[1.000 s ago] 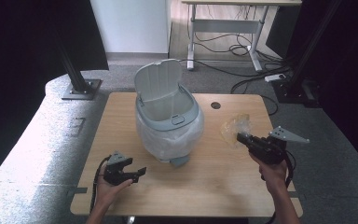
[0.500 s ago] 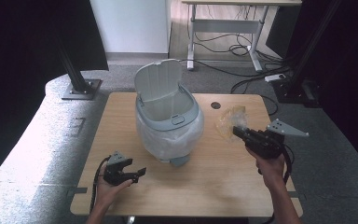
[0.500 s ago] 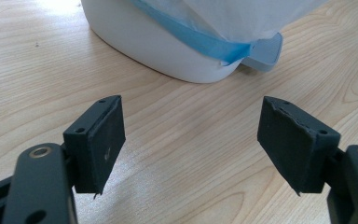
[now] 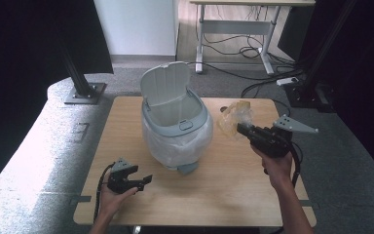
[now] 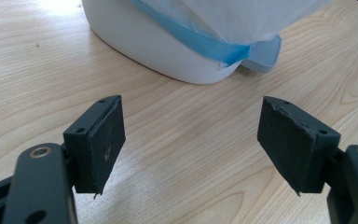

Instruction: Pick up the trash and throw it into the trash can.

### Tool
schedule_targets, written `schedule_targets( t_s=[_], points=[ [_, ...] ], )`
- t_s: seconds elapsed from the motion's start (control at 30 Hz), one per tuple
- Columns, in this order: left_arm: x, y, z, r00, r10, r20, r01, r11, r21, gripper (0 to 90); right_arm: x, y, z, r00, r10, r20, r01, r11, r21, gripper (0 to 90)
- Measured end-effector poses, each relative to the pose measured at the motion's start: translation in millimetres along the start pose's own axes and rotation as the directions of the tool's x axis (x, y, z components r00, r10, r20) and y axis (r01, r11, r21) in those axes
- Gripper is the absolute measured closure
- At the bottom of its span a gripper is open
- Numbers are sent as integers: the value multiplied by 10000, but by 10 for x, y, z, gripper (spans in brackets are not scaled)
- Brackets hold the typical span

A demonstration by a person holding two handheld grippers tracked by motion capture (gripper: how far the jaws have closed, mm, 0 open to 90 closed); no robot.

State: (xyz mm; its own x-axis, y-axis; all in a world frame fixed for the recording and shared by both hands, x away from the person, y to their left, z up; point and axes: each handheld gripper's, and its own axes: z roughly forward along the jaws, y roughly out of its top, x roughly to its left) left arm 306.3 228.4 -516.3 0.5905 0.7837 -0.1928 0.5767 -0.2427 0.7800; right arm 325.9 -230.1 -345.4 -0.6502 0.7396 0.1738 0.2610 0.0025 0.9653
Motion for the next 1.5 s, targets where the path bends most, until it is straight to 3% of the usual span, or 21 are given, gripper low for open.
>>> schedule_targets(
  t_s=[0.53, 1.5],
  points=[
    [2, -1, 4, 9999, -82, 108, 82, 10000, 30, 232, 144, 306, 195, 9993, -216, -297, 215, 9998, -39, 770],
    [17, -25, 12, 9997, -145, 193, 143, 9998, 99, 231, 255, 454, 608, 9980, -329, -540, 339, 9993, 172, 771]
  ],
)
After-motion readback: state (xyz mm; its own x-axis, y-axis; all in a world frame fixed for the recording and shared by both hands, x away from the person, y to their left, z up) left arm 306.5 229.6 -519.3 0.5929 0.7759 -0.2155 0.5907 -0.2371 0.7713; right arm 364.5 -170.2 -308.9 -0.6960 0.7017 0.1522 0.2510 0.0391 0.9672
